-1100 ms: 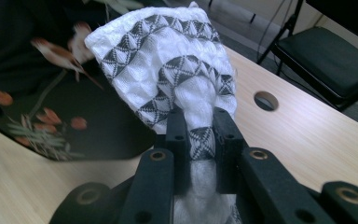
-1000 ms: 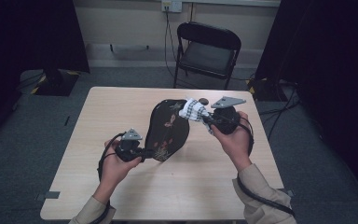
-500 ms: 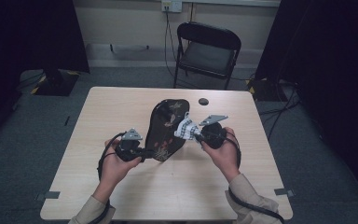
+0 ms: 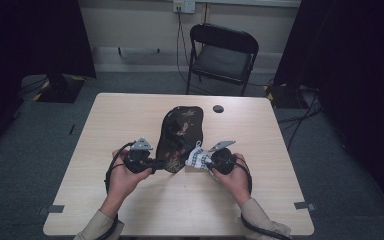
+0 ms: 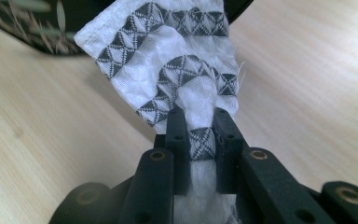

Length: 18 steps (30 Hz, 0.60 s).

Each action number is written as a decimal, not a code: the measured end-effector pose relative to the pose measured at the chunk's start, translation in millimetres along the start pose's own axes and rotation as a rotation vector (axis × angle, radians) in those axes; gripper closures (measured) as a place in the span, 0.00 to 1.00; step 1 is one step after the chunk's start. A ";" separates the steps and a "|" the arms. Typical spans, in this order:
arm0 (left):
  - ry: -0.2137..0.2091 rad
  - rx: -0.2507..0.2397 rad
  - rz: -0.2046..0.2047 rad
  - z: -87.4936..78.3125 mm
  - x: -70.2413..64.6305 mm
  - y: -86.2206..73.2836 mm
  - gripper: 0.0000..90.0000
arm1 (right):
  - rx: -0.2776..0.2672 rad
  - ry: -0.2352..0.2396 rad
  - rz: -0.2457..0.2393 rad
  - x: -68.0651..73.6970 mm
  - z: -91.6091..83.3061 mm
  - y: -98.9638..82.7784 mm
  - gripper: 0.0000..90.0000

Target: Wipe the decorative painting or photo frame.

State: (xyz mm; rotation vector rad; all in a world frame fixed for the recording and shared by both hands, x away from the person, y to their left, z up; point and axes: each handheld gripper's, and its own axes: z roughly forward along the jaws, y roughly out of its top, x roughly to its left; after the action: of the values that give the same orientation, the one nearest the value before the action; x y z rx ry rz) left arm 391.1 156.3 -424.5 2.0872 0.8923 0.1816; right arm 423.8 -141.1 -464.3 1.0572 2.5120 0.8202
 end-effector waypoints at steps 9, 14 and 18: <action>0.001 0.001 -0.005 -0.2 0.3 -0.3 0.88 | 0.000 0.002 0.002 -3.5 -16.2 -2.8 0.89; 0.005 0.002 -0.005 -0.3 0.1 -0.3 0.88 | -0.033 -0.034 -0.001 -12.0 -40.8 6.7 0.89; 0.005 0.004 -0.007 -0.2 -0.7 0.3 0.88 | -0.068 -0.070 0.001 -20.7 -68.4 19.1 0.89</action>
State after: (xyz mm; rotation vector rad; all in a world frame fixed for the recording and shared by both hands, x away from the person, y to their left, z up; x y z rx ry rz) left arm 390.7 155.8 -424.0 2.0876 0.9035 0.1816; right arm 416.7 -171.9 -397.4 1.0468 2.4084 0.8484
